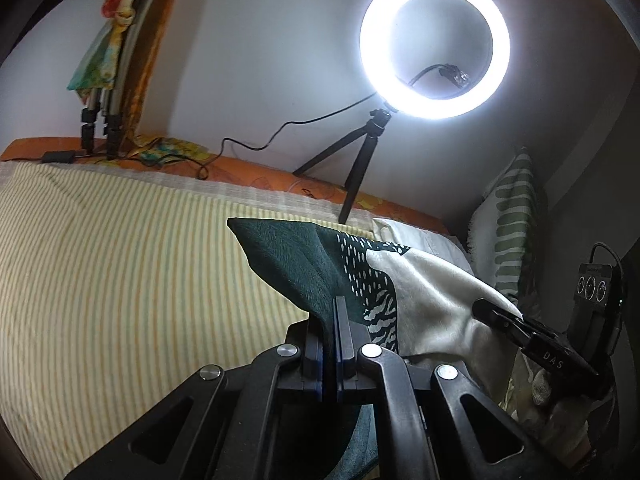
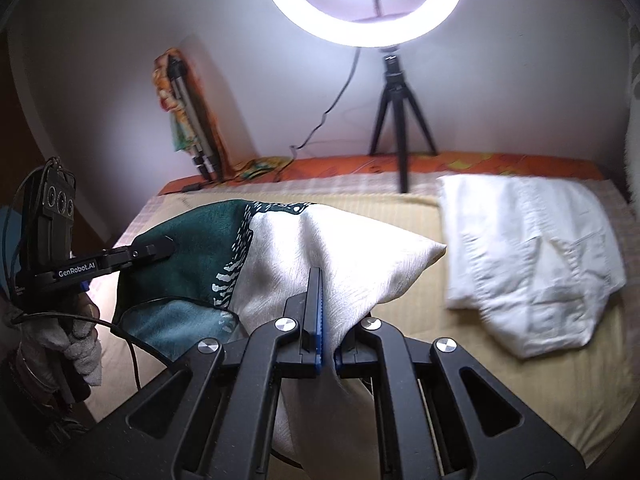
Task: Fold small clothes
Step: 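Lift the folded bundle with both tools and carry it toward the pillow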
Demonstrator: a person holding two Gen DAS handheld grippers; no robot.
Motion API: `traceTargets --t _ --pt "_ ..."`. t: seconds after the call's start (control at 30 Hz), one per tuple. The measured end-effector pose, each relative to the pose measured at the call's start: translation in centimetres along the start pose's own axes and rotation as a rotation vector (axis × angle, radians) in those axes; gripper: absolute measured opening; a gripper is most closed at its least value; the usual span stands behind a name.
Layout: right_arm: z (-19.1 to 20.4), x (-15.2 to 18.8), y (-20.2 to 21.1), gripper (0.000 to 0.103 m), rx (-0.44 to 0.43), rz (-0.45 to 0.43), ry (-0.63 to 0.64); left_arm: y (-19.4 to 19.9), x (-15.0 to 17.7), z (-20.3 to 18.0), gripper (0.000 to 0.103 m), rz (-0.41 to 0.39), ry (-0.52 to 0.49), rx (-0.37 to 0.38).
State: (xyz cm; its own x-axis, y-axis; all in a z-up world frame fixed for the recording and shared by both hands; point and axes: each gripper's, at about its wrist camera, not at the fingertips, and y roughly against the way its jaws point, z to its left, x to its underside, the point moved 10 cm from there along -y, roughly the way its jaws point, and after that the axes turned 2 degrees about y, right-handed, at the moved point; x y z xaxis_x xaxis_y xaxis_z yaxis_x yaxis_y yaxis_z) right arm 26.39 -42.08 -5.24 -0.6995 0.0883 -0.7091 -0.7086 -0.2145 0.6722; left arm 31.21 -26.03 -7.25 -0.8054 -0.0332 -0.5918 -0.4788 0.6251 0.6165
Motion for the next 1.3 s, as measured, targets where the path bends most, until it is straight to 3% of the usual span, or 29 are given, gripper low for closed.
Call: traceTargets --t 0.3,0.67,0.9,1.13,1.23,1.3 --pt "-9.6 -2.8 1.7 0.005 0.123 -0.027 0.031 -7.8 -2.0 -7.3 0.0 0.012 -0.083 0.028" --pt "-20.2 -6.7 2.5 0.005 0.233 -0.096 0.08 -16.3 -4.7 -15.1 0.0 -0.026 -0.173 0.039" --pt "-26.0 -6.4 1.1 0.005 0.238 -0.106 0.05 -21.2 -3.8 -17.5 0.0 -0.004 -0.194 0.037" --pt "-28.9 -4.4 -0.8 0.005 0.215 -0.059 0.033 -23.7 -1.4 -17.9 0.0 0.047 -0.22 -0.001" --pt "-30.1 -3.5 -1.6 0.005 0.238 -0.014 0.024 -23.5 -0.9 -17.9 0.004 0.047 -0.257 -0.034" --pt "-30.9 -3.0 -1.9 0.006 0.244 0.018 -0.002 -23.5 -0.6 -18.1 0.02 0.058 -0.283 -0.05"
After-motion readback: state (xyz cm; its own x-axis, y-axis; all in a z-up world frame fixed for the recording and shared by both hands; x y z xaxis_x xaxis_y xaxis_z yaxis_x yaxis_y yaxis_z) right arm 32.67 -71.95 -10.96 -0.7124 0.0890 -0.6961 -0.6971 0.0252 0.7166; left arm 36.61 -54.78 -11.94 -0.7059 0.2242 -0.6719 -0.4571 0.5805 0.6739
